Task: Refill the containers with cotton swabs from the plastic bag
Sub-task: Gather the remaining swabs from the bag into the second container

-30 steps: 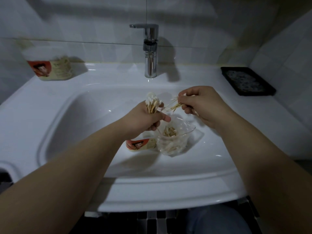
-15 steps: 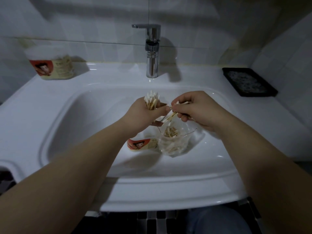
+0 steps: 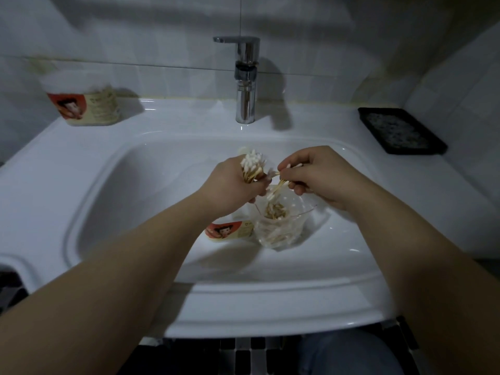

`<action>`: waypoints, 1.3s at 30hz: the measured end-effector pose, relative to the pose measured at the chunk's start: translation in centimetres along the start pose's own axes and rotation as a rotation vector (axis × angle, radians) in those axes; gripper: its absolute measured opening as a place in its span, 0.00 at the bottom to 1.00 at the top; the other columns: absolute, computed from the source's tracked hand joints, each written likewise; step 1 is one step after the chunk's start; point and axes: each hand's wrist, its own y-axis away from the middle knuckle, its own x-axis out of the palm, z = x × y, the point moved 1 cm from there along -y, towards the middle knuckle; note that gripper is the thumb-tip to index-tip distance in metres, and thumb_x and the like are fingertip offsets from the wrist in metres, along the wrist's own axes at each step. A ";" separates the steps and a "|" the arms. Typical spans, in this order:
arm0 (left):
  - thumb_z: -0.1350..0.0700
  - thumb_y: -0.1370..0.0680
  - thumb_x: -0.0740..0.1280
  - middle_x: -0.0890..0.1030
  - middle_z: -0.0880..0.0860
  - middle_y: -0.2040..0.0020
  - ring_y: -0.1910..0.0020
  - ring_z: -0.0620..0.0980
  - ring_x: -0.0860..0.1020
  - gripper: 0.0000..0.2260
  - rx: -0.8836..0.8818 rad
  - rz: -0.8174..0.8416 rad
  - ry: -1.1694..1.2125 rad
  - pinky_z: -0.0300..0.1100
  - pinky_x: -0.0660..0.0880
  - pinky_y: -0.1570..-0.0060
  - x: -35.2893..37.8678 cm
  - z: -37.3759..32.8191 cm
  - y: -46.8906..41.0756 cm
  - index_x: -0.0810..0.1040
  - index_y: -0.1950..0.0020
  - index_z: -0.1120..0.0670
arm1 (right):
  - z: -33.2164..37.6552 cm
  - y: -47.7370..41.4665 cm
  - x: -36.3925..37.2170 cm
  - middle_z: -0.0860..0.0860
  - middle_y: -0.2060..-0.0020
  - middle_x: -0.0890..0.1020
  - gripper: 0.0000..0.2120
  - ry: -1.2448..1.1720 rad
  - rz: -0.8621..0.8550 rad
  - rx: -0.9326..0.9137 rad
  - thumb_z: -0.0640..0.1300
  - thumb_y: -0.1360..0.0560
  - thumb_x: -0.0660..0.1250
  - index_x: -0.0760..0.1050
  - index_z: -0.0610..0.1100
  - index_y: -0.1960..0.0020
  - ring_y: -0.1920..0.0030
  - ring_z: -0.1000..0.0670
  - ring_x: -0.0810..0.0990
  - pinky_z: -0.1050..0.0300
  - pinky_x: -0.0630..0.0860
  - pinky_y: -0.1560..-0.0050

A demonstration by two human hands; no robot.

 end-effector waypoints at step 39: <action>0.61 0.21 0.72 0.78 0.50 0.65 0.69 0.45 0.77 0.09 -0.045 0.116 0.138 0.39 0.76 0.65 -0.5 -0.6 0.3 0.76 0.60 0.54 | -0.1 0.2 0.4 0.45 0.68 0.82 0.05 -0.044 0.136 -0.043 0.31 0.25 0.72 0.82 0.40 0.52 0.69 0.52 0.80 0.62 0.78 0.65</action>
